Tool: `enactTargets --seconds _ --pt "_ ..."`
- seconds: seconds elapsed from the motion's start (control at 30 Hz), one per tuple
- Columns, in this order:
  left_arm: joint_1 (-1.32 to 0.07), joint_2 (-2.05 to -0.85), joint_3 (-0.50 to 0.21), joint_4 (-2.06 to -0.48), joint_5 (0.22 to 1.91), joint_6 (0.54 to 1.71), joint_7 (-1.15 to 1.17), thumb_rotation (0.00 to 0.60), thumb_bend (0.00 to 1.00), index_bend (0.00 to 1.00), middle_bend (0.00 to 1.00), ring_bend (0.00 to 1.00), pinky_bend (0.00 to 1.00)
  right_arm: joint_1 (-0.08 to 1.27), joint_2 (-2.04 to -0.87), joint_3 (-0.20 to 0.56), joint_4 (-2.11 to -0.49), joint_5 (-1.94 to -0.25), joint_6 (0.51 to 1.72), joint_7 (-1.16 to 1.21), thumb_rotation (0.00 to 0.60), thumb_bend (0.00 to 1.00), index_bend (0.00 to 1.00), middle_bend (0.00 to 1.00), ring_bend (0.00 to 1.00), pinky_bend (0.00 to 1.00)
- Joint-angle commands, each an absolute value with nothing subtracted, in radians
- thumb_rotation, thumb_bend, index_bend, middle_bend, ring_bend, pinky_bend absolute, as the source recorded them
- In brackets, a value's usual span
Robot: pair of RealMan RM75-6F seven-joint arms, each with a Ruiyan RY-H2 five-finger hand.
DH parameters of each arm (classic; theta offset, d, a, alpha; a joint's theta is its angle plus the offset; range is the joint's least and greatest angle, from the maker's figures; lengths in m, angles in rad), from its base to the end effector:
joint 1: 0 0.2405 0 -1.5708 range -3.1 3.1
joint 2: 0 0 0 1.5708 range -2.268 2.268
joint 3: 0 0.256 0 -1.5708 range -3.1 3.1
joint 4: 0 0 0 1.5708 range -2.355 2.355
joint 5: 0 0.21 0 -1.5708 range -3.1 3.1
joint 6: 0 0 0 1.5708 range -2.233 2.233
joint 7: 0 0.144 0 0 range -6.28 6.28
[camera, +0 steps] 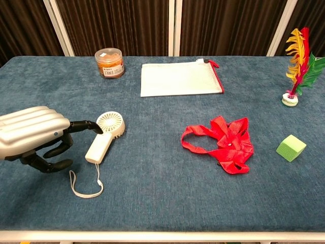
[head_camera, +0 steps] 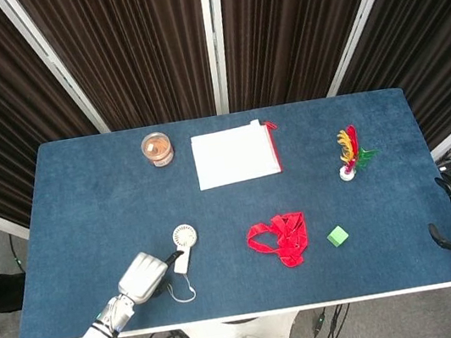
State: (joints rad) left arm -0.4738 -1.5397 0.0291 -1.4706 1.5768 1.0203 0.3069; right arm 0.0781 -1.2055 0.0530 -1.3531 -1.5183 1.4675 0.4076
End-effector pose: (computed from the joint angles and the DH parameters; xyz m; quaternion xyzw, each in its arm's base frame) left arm -0.2082 0.2353 -0.0380 -0.8238 -0.3055 -0.3264 0.3487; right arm -0.3532 -0.1825 0.1557 0.5423 -0.4582 0.4527 0.5395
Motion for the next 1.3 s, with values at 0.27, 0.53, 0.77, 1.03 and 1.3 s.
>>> enactTargets --seconds 0.27,0.53,0.77,1.03,1.3 --pt "-0.495 -1.542 0.024 -1.471 1.527 0.984 0.316 0.600 0.37 0.16 0.82 0.87 0.91 0.078 -1.206 0.050 -1.351 -1.521 1.465 0.401 0.600 0.33 0.00 0.00 0.00 0.00" --pt "-0.499 -1.542 0.027 -1.473 1.511 0.988 0.318 0.600 0.37 0.16 0.82 0.87 0.91 0.079 -1.205 0.051 -1.349 -1.517 1.460 0.405 0.600 0.33 0.00 0.00 0.00 0.00" --pt "-0.506 -1.547 0.027 -1.476 1.496 0.985 0.327 0.600 0.37 0.16 0.82 0.87 0.91 0.080 -1.200 0.052 -1.359 -1.512 1.453 0.391 0.600 0.33 0.00 0.00 0.00 0.00" --pt "-0.512 -1.552 0.033 -1.475 1.473 0.971 0.322 0.600 0.37 0.16 0.82 0.87 0.91 0.080 -1.201 0.050 -1.359 -1.510 1.449 0.383 0.600 0.33 0.00 0.00 0.00 0.00" --pt "-0.523 -1.558 0.032 -1.474 1.445 0.946 0.315 0.600 0.37 0.16 0.82 0.87 0.91 0.081 -1.205 0.046 -1.358 -1.512 1.442 0.376 0.600 0.33 0.00 0.00 0.00 0.00"
